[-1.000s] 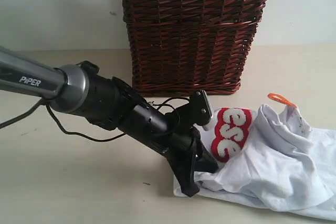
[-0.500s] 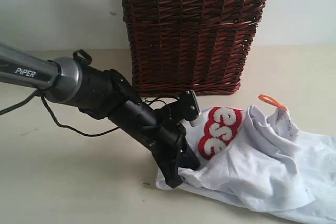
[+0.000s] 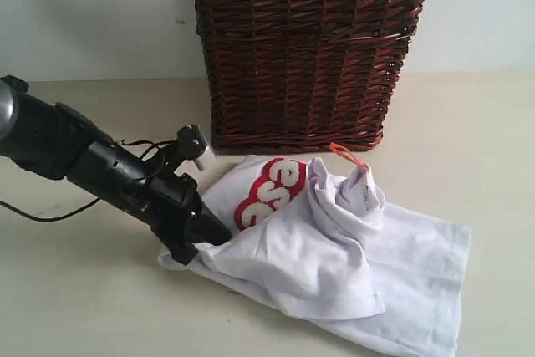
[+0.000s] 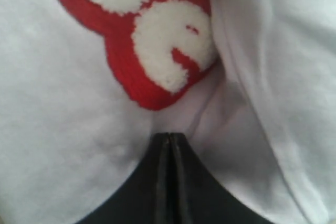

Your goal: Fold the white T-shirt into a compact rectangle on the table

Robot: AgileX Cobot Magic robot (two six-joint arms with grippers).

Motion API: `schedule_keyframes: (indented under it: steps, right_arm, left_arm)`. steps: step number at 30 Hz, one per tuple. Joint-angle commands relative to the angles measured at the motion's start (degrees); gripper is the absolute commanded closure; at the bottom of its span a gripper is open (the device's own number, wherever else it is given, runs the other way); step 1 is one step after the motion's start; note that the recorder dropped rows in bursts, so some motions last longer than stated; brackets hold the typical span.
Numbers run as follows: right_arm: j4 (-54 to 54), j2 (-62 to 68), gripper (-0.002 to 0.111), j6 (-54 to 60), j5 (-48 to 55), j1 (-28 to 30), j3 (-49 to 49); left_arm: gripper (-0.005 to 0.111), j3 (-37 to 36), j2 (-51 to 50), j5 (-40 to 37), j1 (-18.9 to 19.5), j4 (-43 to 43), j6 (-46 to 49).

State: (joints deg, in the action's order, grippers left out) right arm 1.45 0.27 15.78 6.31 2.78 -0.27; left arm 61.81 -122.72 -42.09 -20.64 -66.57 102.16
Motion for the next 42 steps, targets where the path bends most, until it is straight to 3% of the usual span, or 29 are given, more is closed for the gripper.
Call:
schedule_keyframes:
  steps: [1, 5, 14, 21, 25, 31, 32, 34, 35, 39, 42]
  right_arm:
    - [-0.1, -0.3, 0.079, 0.0, -0.4, 0.2, 0.3]
    - [-0.1, -0.3, 0.079, 0.0, -0.4, 0.2, 0.3]
    - [-0.1, -0.3, 0.079, 0.0, -0.4, 0.2, 0.3]
    - [-0.1, -0.3, 0.079, 0.0, -0.4, 0.2, 0.3]
    - [-0.1, -0.3, 0.079, 0.0, -0.4, 0.2, 0.3]
    - [-0.1, -0.3, 0.079, 0.0, -0.4, 0.2, 0.3]
    - [-0.1, -0.3, 0.079, 0.0, -0.4, 0.2, 0.3]
    - [-0.1, -0.3, 0.079, 0.0, -0.4, 0.2, 0.3]
    - [-0.1, -0.3, 0.079, 0.0, -0.4, 0.2, 0.3]
    - [-0.1, -0.3, 0.079, 0.0, -0.4, 0.2, 0.3]
    - [-0.1, -0.3, 0.079, 0.0, -0.4, 0.2, 0.3]
  left_arm:
    - [0.107, -5.2, 1.2, 6.2, 0.0, 14.3, 7.1]
    - [0.107, -6.1, 7.5, -5.9, -0.1, 13.0, 7.1]
    - [0.107, -14.1, 14.3, -4.6, -0.1, 10.5, 11.0]
    - [0.107, -11.5, 26.8, 5.2, 1.9, -10.1, 10.1]
    - [0.107, -10.8, 39.1, 17.5, 4.9, -33.4, 9.6]
    - [0.107, -11.4, 55.6, 22.6, 17.8, -33.4, 5.6]
    - [0.107, -13.3, 61.3, 24.6, 23.5, -33.4, 5.2]
    - [0.107, -17.4, 68.2, 28.7, 28.6, -33.4, 2.7]
    - [0.107, -18.9, 69.9, 30.4, 28.9, -33.4, 2.3]
    - [0.107, -34.4, 85.9, 32.0, 24.2, -33.4, -1.9]
    - [0.107, -45.4, 108.6, 31.6, 20.3, -31.2, -1.9]
